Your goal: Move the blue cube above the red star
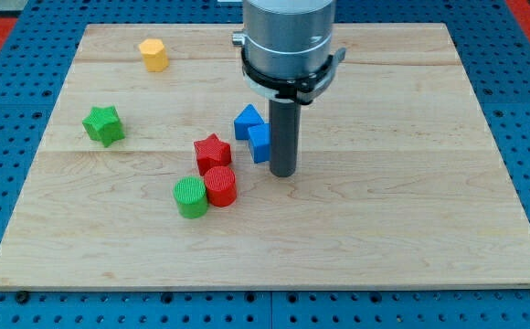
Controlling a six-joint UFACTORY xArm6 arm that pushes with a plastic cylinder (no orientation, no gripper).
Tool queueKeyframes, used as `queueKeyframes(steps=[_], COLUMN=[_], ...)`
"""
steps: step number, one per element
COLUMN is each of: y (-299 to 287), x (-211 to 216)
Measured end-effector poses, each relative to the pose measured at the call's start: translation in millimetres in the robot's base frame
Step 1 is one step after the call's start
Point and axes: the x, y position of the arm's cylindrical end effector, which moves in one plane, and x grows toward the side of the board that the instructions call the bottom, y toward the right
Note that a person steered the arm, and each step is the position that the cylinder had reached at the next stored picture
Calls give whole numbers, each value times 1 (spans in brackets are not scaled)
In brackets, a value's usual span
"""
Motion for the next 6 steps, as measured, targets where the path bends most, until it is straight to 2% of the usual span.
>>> queueKeyframes(steps=[2,6], y=[46,-51], x=[-7,-45])
